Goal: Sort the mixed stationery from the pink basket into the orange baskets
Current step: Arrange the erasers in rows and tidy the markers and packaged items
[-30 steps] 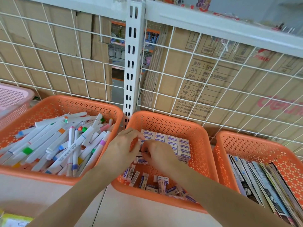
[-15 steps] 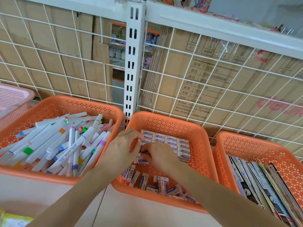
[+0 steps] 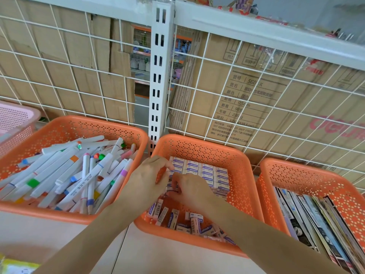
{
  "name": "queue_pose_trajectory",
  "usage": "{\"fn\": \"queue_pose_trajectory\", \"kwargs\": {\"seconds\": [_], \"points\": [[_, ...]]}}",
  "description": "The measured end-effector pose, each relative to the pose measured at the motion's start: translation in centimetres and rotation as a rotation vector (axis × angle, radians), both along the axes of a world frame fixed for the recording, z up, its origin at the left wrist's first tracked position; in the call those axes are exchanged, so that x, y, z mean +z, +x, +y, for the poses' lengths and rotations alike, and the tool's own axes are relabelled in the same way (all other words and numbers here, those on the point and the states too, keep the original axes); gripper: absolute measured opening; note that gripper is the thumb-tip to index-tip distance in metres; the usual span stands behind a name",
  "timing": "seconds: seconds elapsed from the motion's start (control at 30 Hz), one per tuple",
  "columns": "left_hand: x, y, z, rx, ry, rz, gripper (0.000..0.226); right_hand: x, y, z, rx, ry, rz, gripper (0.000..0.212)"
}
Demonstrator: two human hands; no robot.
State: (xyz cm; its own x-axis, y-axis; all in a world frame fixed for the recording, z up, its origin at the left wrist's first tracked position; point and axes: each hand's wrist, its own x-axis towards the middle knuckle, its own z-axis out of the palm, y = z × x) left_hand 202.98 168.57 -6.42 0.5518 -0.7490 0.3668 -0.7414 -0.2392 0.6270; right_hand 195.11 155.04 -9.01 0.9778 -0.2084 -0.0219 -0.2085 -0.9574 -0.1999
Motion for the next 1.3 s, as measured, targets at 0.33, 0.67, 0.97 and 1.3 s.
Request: {"fn": "queue_pose_trajectory", "kwargs": {"seconds": [0.33, 0.67, 0.97, 1.3], "points": [[-0.1, 0.1, 0.0, 0.010, -0.013, -0.016, 0.020, 1.3, -0.4, 0.0, 0.072, 0.178, -0.023, 0.018], [-0.3, 0.3, -0.2, 0.012, -0.004, -0.015, 0.018, 1.4, -1.0, 1.2, 0.293, 0.170, 0.181, 0.017], [0.1, 0.0, -0.2, -0.085, 0.126, -0.176, 0.028, 3.7, -3.3, -2.1, 0.128, 0.261, 0.194, 0.018], [-0.6, -2.0, -3.8, -0.359, 1.022, -0.260, 0.036, 3.9, -6.8, -4.4, -0.051, 0.228, 0.074, 0.018]]}}
